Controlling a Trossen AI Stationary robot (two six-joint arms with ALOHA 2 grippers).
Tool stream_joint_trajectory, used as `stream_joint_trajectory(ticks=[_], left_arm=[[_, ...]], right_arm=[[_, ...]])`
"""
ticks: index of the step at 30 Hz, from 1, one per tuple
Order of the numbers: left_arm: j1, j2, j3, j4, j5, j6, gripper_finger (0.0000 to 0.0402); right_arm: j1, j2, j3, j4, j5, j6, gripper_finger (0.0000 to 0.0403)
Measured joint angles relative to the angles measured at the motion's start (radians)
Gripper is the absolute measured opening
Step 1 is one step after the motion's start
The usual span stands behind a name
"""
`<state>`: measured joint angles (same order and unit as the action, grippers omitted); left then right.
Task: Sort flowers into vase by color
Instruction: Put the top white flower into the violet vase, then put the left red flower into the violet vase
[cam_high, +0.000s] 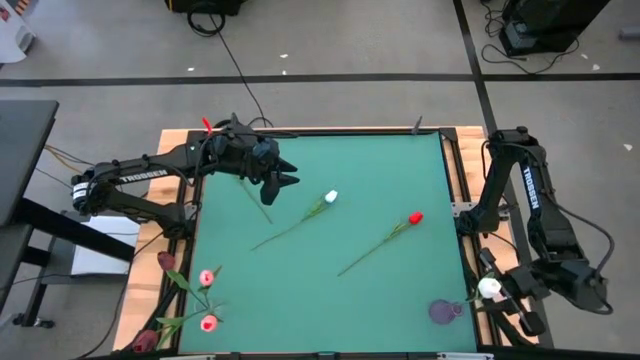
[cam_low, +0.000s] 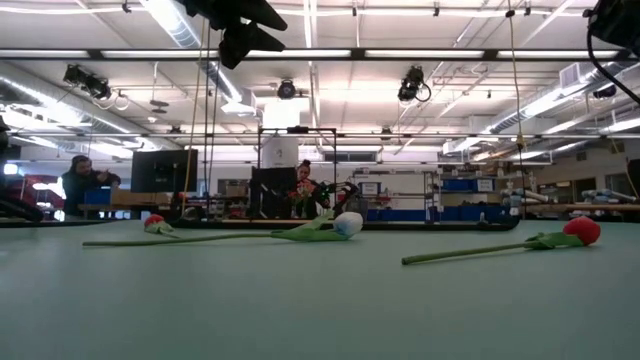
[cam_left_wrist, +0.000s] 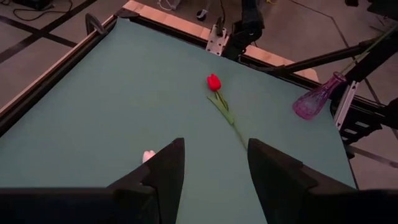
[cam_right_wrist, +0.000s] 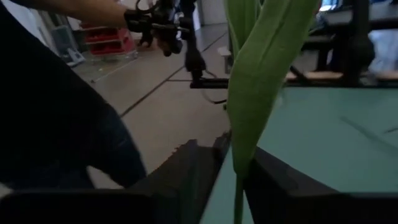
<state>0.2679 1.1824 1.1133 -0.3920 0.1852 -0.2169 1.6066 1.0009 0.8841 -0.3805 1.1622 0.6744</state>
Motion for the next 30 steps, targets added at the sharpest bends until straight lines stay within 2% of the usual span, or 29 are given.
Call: stream_joint_trajectory(ticks=[7,14,17,21,24,27,30], left_arm=[[0.0,0.0,0.0,0.0,0.0,0.0,0.018],[0.0,0.0,0.0,-0.001,0.001,-0.005,0.018],[0.0,0.0,0.0,-0.001,0.001,-0.001,0.018],[0.0,0.0,0.0,-0.001,0.001,-0.004,0.018],[0.0,0.0,0.0,-0.003,-0.035,-0.089,0.018],[0.015,0.0,0.0,-0.027,-0.096,-0.183,0.018],[0.032,0.0,0.0,-0.082,-0.171,-0.252,0.018]], right_arm=[[0.0,-0.013,0.0,0.014,-0.113,0.073,0.017],[0.0,-0.038,0.0,0.013,-0.195,0.144,0.0186],[0.0,-0.074,0.0,0.057,-0.166,0.125,0.0186],[0.0,-0.125,0.0,0.167,-0.129,-0.004,0.0186],[0.0,-0.156,0.0,0.253,-0.099,-0.112,0.0186],[-0.008,-0.187,0.001,0.33,-0.018,-0.219,0.0186],[-0.035,-0.214,0.001,0.387,0.118,-0.3,0.0186]])
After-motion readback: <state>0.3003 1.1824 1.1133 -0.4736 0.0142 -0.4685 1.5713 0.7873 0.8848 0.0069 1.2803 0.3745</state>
